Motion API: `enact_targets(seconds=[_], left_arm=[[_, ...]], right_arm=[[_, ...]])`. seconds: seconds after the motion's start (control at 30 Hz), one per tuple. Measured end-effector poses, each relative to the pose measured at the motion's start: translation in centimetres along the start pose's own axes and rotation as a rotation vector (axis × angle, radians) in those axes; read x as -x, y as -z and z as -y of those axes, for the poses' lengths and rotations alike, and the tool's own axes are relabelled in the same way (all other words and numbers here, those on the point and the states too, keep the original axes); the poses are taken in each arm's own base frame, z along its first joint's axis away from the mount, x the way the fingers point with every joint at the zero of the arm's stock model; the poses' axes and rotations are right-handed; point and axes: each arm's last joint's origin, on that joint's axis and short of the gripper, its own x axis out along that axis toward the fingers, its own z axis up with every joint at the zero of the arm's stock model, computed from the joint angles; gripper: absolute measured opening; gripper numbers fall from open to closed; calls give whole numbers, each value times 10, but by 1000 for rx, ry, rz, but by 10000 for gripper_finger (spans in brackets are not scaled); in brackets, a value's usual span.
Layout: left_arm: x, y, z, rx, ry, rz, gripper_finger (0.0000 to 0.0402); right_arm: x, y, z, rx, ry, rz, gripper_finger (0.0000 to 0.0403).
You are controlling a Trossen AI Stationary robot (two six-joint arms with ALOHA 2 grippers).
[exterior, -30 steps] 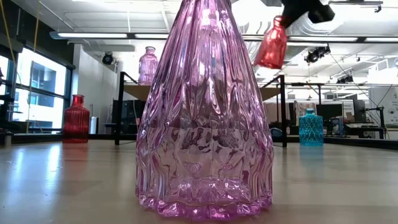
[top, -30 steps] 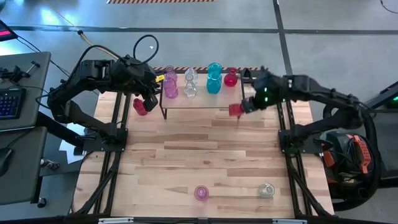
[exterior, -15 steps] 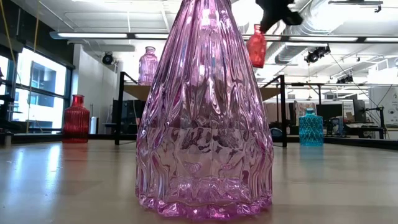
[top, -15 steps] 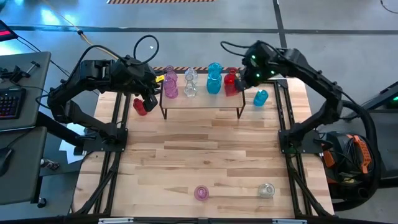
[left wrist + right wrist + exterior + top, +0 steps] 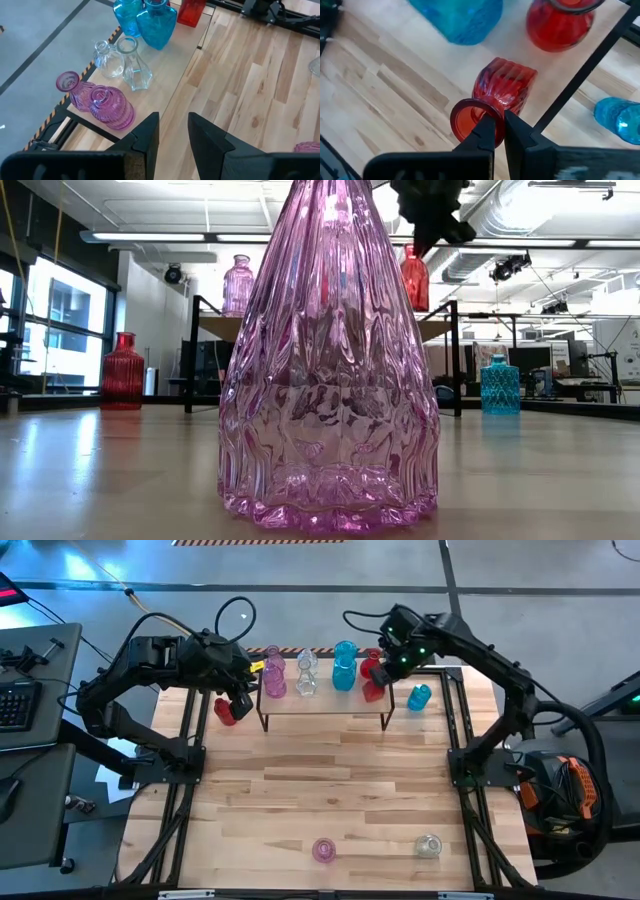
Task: Sort vases onto shelf
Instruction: Put the bottom red vase on the shelf aligned with the other red vase
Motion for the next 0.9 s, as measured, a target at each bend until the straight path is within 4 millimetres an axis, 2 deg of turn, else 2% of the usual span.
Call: enact_targets(seconds=[0.17, 0.47, 0.9], left_arm=[[0, 0, 0, -30, 0, 0, 94], [0, 0, 0, -61, 0, 0, 95], [0, 0, 0, -79, 0, 0, 96]], right_arm=[[-6, -7, 7, -28, -26, -26, 0], [-5, -14, 17, -108, -39, -2, 0], [-8, -17, 20, -174, -11, 6, 0]])
